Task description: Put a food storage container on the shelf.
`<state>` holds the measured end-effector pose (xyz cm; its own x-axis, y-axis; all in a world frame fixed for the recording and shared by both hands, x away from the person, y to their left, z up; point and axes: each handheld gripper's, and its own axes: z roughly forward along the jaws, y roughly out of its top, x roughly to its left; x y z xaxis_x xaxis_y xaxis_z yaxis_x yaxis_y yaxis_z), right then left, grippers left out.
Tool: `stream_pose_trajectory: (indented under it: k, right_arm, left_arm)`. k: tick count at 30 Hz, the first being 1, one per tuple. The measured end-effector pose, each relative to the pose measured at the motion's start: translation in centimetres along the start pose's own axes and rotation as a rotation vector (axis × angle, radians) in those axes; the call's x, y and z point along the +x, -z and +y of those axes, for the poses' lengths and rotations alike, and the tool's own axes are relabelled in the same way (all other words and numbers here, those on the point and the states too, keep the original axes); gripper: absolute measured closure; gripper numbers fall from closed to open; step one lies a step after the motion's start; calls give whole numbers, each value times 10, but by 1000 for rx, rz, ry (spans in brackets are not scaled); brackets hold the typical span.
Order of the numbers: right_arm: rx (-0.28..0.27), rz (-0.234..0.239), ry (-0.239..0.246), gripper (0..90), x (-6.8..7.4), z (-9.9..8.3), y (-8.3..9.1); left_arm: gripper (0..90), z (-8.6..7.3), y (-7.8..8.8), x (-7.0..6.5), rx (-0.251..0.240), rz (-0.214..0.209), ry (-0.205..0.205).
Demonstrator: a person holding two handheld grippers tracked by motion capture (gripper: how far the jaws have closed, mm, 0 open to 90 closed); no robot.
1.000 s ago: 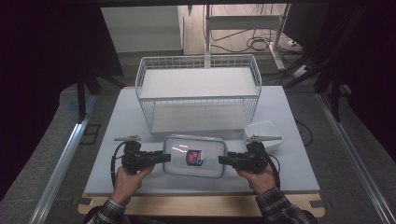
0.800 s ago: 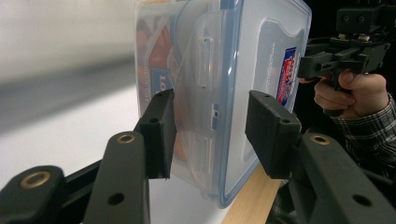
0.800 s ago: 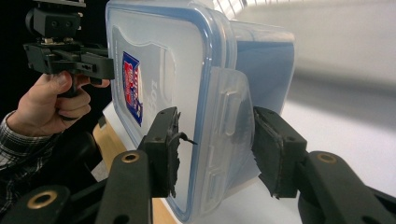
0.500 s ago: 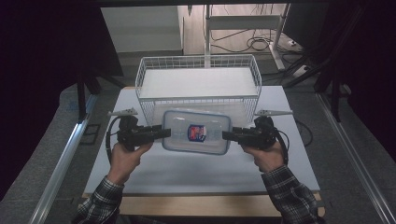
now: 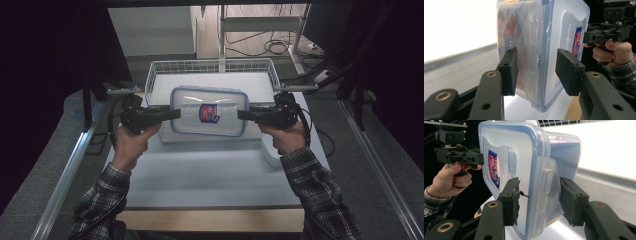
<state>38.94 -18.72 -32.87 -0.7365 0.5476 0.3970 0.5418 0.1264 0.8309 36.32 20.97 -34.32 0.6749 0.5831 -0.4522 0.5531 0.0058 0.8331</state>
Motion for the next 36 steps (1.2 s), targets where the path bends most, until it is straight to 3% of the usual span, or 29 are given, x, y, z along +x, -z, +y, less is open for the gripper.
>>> stream_pose_trajectory:
  k: [5,16,23,28,36]
  right_arm:
    - [-17,-8,9,516,-3,19,-1]
    - [-16,-55,4,507,-16,54,-8]
    - [-15,-77,-6,502,-22,65,-14]
    - [-10,-85,-18,495,-30,71,-24]
    - [-2,-83,-35,487,-37,75,-32]
  left_arm:
    - [536,14,-2,2,-11,2,-2]
    - [534,35,-19,25,-36,-22,45]
    - [529,41,-26,35,-38,-20,58]
    - [527,44,-29,43,-35,-4,90]
    - [521,48,-30,47,-38,17,85]
